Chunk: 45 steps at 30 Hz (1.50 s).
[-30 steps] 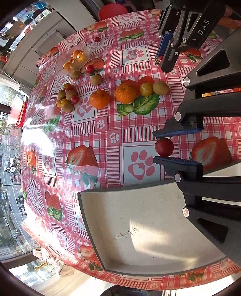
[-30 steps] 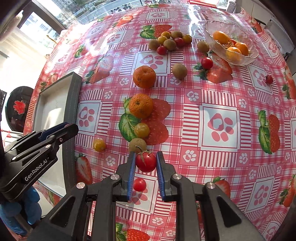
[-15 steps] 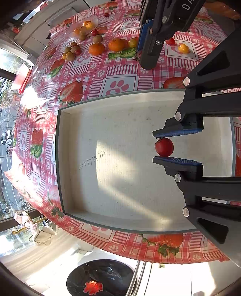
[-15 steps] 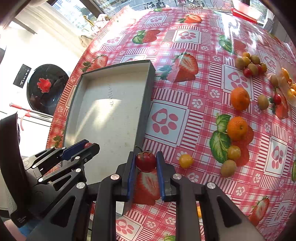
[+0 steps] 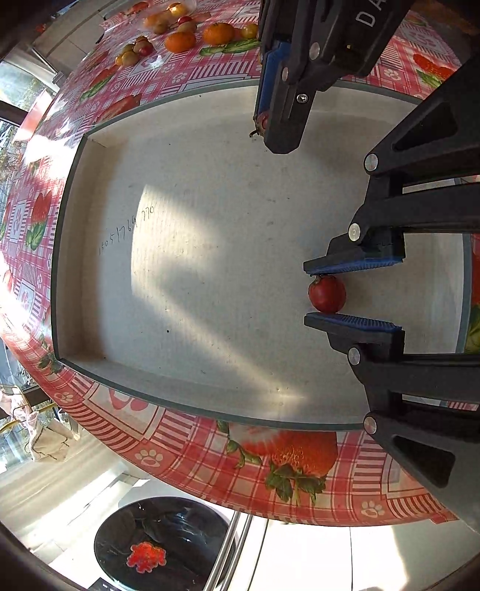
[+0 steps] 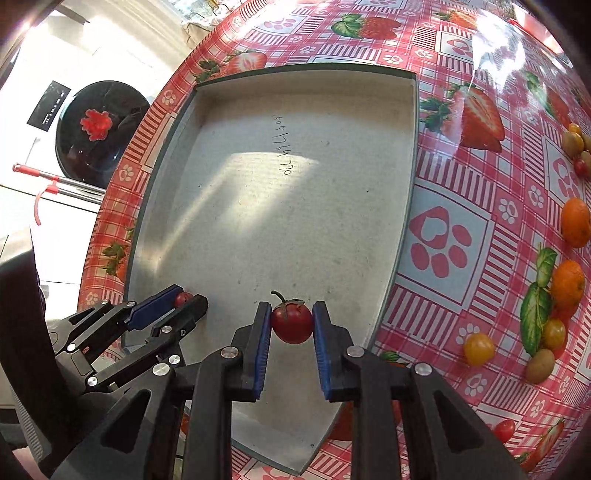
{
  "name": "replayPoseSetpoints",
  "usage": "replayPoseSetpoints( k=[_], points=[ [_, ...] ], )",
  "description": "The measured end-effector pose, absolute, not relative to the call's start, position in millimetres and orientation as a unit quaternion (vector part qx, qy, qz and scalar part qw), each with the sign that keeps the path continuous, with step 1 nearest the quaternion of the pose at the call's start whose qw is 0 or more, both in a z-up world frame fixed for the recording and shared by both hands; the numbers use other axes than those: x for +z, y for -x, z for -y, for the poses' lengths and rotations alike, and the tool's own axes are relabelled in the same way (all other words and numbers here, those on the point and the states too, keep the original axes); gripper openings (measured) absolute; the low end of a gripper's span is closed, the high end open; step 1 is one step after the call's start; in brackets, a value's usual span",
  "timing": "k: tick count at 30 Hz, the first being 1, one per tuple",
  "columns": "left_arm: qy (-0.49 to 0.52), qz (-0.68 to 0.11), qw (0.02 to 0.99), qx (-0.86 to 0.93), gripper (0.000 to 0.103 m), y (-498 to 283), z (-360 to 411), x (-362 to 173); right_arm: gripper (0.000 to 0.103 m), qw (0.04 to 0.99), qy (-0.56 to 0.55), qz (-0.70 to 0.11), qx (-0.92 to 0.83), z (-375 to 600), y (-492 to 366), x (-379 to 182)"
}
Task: Organize fruits
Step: 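Carry both red tomatoes over the grey tray and open both tools to drop them, then grasp a yellow cherry tomato with the left tool while the right tool grasps a kiwi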
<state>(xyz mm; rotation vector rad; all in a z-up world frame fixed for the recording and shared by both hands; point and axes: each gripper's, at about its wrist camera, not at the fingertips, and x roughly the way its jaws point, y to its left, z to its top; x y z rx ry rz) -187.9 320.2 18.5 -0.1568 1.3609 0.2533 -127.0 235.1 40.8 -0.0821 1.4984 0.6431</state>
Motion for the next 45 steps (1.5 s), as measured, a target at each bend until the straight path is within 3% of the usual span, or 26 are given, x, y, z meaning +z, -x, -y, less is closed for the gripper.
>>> replayPoseSetpoints(
  k=[2,4,5,6,9,11,22,40,43,45],
  points=[
    [0.069,-0.626,0.768,0.117,0.024,189,-319,18,0.027,0.682,0.041,-0.672,0.287,-237,127,37],
    [0.063,-0.626,0.768,0.121,0.055,184,-317,16,0.036,0.68,0.043,-0.674,0.287,-238,127,34],
    [0.061,-0.623,0.77,0.126,0.083,185,-317,17,0.048,0.68,0.044,-0.673,0.286,-239,127,34],
    [0.057,-0.615,0.775,0.131,0.086,185,-316,19,0.055,0.681,0.04,-0.671,0.289,-239,127,35],
    [0.043,-0.616,0.777,0.124,0.086,182,-315,19,0.076,0.686,0.028,-0.664,0.298,-238,127,43],
    [0.036,-0.618,0.775,0.123,0.086,181,-313,19,0.082,0.693,0.018,-0.655,0.3,-237,127,52],
    [0.008,-0.605,0.792,0.08,0.086,163,-268,49,0.082,0.735,-0.024,-0.639,0.226,-159,111,82],
    [-0.041,-0.568,0.821,-0.043,0.086,136,-180,74,0.082,0.748,-0.034,-0.655,0.096,-50,108,52],
    [-0.043,-0.565,0.822,-0.059,0.086,133,-171,73,0.074,0.746,-0.029,-0.658,0.096,-52,105,44],
    [-0.045,-0.563,0.823,-0.065,0.086,131,-165,73,0.061,0.745,-0.024,-0.659,0.101,-54,104,40]
  ],
)
